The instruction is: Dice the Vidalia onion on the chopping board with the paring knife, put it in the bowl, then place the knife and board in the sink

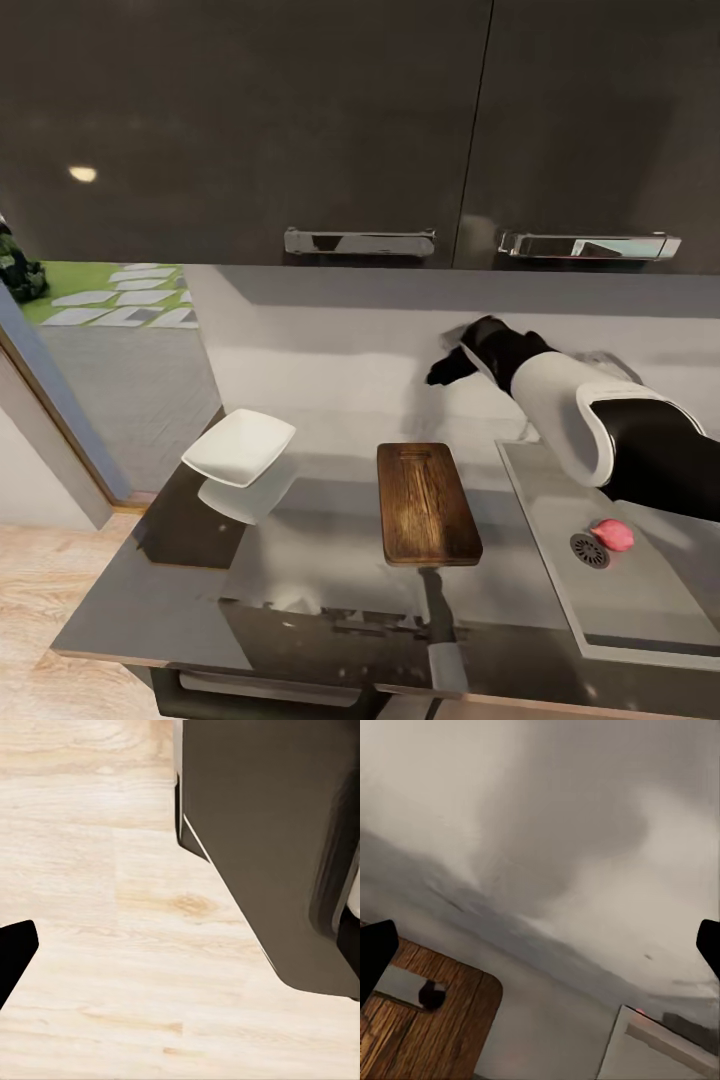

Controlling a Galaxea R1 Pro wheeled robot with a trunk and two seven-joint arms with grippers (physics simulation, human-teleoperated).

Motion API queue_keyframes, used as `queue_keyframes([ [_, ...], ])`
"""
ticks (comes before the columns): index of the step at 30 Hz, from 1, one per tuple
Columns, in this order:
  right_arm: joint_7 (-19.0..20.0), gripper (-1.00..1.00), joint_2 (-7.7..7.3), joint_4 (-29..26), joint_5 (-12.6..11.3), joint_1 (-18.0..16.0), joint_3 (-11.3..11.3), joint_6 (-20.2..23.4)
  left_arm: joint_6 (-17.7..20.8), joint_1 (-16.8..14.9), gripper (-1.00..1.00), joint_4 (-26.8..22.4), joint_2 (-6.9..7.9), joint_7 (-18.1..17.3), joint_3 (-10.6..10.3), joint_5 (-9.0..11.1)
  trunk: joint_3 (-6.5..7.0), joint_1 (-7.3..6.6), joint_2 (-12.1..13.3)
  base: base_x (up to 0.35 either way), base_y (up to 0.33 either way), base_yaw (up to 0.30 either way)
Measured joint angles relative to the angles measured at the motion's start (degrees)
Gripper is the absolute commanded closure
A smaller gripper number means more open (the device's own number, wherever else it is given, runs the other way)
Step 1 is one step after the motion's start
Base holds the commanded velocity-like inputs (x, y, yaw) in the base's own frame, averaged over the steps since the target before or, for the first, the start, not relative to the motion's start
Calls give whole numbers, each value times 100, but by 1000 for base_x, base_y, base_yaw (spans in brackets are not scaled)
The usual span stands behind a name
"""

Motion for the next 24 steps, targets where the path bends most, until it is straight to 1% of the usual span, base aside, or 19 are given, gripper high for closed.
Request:
queue_keyframes([
  [1, 271, -100, -2, 13, 181, 0, -2, -110, 4, 1, -100, 0, 14, 0, 0, 0, 0, 0, 0, 0, 0, 0],
  [2, 435, -100, -4, 18, 292, 0, 0, -172, 5, 2, -100, 0, 19, 1, 0, 0, 0, 0, 0, 0, 0, 0],
  [3, 762, -100, -10, 25, 526, 0, -4, -295, 7, 3, -100, 0, 23, 3, 0, 0, 0, 0, 0, 0, 0, 0],
  [4, 929, -100, -12, 28, 661, 0, -3, -361, 9, 3, -100, 0, 23, 4, 0, 1, 0, 0, 0, 0, 0, 0],
  [5, 1217, -100, -21, 31, 913, 0, -5, -482, 13, 4, -100, 0, 22, 6, 0, 3, 0, 0, 0, 0, 0, 0],
  [6, 1345, -100, -29, 34, 1036, 0, -4, -542, 14, 4, -100, 0, 22, 6, 0, 4, 0, 0, 0, 0, 0, 0],
  [7, 1542, -100, -42, 45, 1221, 0, -5, -641, 16, 4, -100, 0, 19, 7, 0, 5, 0, 0, 0, 0, 0, 0],
  [9, 1744, -100, -58, 81, 1393, 0, -5, -751, 17, 3, -100, 0, 14, 7, 0, 5, 0, 0, 0, 0, 0, 0],
  [12, 1914, -100, -86, 124, 1506, 13, -5, -855, 18, 1, -100, 0, 8, 8, 0, 7, 0, 0, 0, 0, 0, 0],
  [17, 2161, -100, -120, 144, 1566, 59, -10, -974, 19, 3, -100, 0, 17, 8, 0, 6, 0, 0, 0, 0, 0, 0],
  [20, 2389, -100, -145, 147, 1587, 71, -12, -1012, 22, 4, -100, 0, 29, 8, 0, 7, 0, 0, 0, 0, 0, 0],
  [22, 2532, -100, -217, 143, 1601, 75, -10, -1027, 22, 4, -100, 0, 34, 8, 0, 6, 0, 0, 0, 0, 0, 0],
  [24, 2671, -100, -337, 130, 1612, 77, -7, -1037, 20, 4, -100, 0, 37, 7, 0, 3, 0, 0, 0, 0, 0, 0],
])
